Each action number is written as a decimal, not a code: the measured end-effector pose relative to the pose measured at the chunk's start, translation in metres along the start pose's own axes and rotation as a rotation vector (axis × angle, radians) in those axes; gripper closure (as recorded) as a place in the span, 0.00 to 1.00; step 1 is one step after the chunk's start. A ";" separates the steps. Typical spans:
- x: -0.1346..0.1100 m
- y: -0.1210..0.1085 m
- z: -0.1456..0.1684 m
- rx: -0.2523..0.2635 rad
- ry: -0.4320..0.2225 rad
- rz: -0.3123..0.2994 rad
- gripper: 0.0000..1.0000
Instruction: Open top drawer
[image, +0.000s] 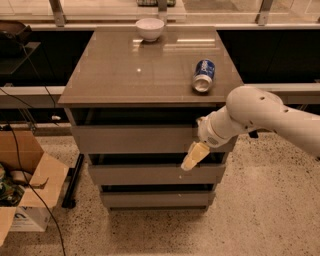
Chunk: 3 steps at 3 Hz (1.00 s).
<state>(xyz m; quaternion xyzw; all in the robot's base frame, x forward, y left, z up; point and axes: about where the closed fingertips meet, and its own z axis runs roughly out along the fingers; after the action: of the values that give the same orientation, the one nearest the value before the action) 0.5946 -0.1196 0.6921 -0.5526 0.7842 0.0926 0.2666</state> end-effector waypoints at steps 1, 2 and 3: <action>0.006 -0.024 0.029 -0.010 -0.003 0.001 0.00; 0.014 -0.039 0.050 -0.059 0.033 0.008 0.18; 0.012 -0.039 0.046 -0.062 0.036 0.008 0.41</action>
Offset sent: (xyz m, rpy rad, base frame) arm 0.0598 -0.0140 -0.0636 -0.0521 0.1673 0.0466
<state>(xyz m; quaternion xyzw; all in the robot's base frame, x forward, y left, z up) 0.6422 -0.1238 0.6528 -0.5591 0.7877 0.1079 0.2350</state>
